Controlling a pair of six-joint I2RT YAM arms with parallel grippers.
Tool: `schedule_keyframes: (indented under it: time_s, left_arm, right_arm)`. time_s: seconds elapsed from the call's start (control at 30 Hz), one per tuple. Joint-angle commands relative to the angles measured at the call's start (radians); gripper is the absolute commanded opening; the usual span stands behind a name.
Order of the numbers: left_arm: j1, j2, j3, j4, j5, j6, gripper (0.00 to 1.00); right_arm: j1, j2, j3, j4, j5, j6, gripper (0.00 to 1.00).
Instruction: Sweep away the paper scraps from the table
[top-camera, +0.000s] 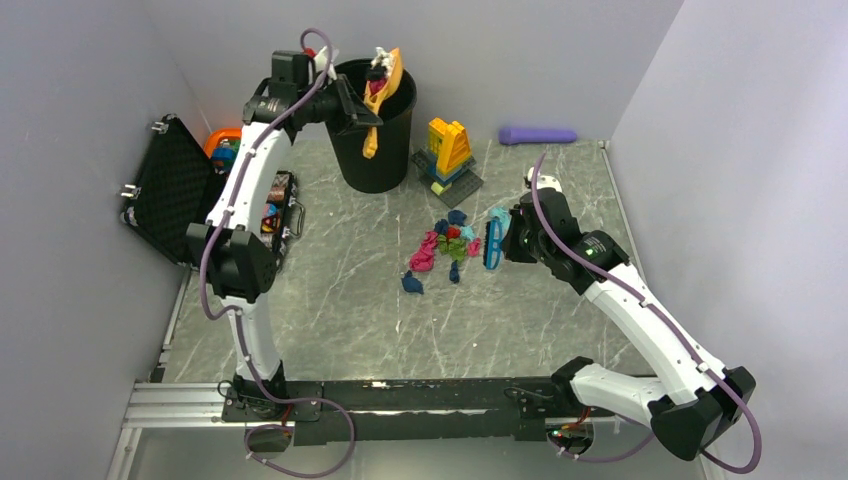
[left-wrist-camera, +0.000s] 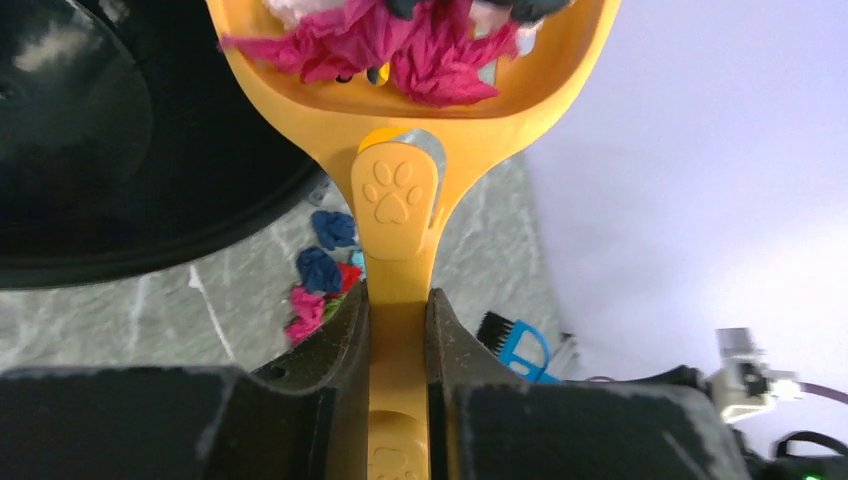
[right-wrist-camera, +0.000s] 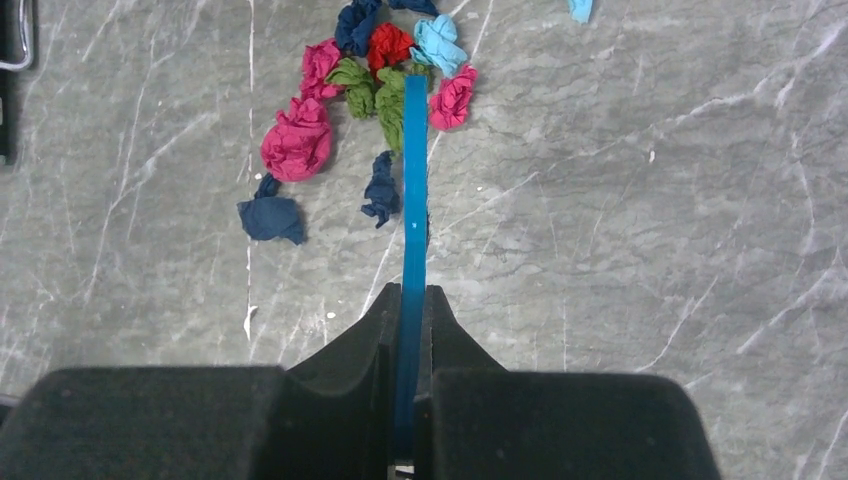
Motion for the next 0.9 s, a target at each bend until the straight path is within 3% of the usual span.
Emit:
schedule_keyframes:
  time_s: [0.0, 0.17, 0.4, 0.63, 0.73, 0.87]
  left_arm:
    - [0.062, -0.02, -0.188, 0.382, 0.255, -0.343, 0.0]
    - [0.084, -0.073, -0.442, 0.793, 0.361, -0.643, 0.0]
    - [0.089, -0.07, -0.566, 1.214, 0.426, -0.961, 0.0]
    - [0.094, -0.072, -0.516, 1.275, 0.442, -0.997, 0.0]
    - [0.095, -0.09, -0.492, 1.191, 0.441, -0.912, 0.0]
    - [0.102, -0.102, -0.596, 1.172, 0.412, -0.873, 0.0]
  right_arm:
    - [-0.003, -0.026, 0.013, 0.045, -0.013, 0.007, 0.0]
    - [-0.004, -0.039, 0.003, 0.044, -0.019, 0.016, 0.0]
    - [-0.002, -0.038, 0.003, 0.043, -0.033, 0.019, 0.0]
    - [-0.002, -0.037, 0.007, 0.044, -0.039, 0.016, 0.0]
    - [-0.002, -0.034, 0.006, 0.044, -0.039, 0.014, 0.0]
    - [-0.003, -0.033, -0.002, 0.048, -0.044, 0.022, 0.0]
